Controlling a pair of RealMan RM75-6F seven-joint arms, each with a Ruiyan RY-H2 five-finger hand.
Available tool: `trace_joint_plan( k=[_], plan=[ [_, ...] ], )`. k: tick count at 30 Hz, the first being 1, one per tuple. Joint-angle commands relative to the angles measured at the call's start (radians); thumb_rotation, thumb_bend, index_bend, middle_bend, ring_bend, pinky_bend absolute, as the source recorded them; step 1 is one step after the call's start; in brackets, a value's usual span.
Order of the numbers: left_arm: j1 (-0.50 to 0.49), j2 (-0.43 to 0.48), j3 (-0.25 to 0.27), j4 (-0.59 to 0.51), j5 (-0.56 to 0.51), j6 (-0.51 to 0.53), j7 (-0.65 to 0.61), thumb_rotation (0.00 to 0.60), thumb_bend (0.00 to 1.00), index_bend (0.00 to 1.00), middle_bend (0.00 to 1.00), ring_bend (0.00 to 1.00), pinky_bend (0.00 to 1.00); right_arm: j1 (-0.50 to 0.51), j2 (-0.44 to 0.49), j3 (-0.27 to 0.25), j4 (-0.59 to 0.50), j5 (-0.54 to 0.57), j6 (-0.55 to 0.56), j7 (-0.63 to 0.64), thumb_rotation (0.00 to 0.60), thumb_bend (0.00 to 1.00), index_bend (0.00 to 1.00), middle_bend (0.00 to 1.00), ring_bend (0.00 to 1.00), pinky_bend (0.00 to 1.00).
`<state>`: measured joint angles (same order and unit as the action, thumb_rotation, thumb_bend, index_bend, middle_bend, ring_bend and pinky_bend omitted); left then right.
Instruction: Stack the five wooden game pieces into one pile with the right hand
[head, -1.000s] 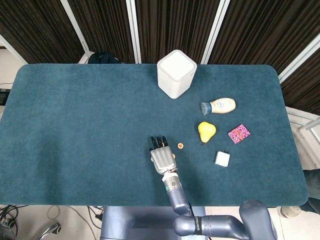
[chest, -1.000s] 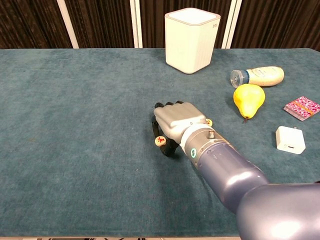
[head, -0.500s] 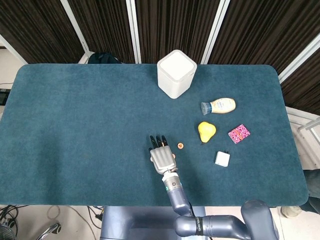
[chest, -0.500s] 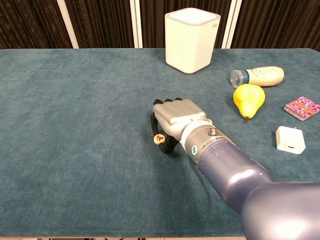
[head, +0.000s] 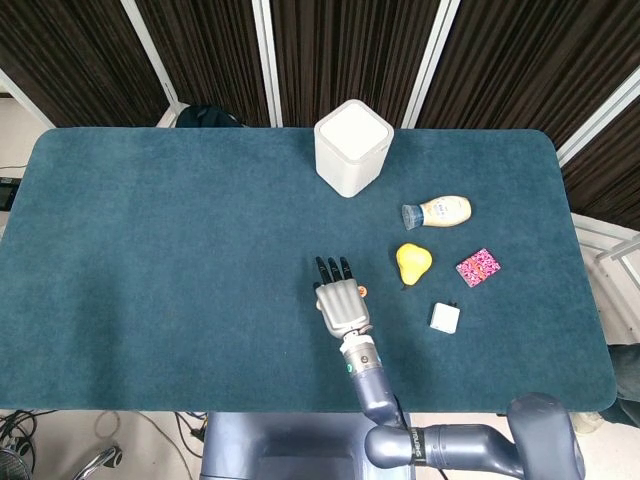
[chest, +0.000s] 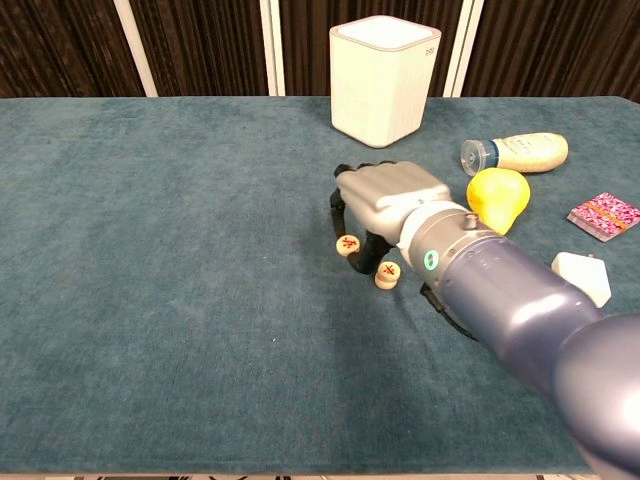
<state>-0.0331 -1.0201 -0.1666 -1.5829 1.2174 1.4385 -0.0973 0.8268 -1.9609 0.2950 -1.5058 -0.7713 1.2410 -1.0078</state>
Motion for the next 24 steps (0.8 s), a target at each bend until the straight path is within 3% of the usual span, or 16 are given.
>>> trace_joint_plan(
  k=[1, 24],
  plan=[
    [0.000, -0.001, 0.000, -0.001, 0.000, 0.001, 0.001, 0.600, 0.15, 0.05, 0.00, 0.00, 0.09, -0.010, 0.023, -0.006, -0.020, 0.007, 0.000, 0.003, 0.600, 0.44, 0.49, 0.00, 0.00, 0.00],
    [-0.002, -0.003, 0.000, 0.000, -0.001, -0.001, 0.009, 0.600, 0.15, 0.05, 0.00, 0.00, 0.09, -0.030, 0.050, -0.057, -0.032, 0.006, 0.006, 0.037, 0.600, 0.44, 0.49, 0.00, 0.00, 0.00]
  ],
)
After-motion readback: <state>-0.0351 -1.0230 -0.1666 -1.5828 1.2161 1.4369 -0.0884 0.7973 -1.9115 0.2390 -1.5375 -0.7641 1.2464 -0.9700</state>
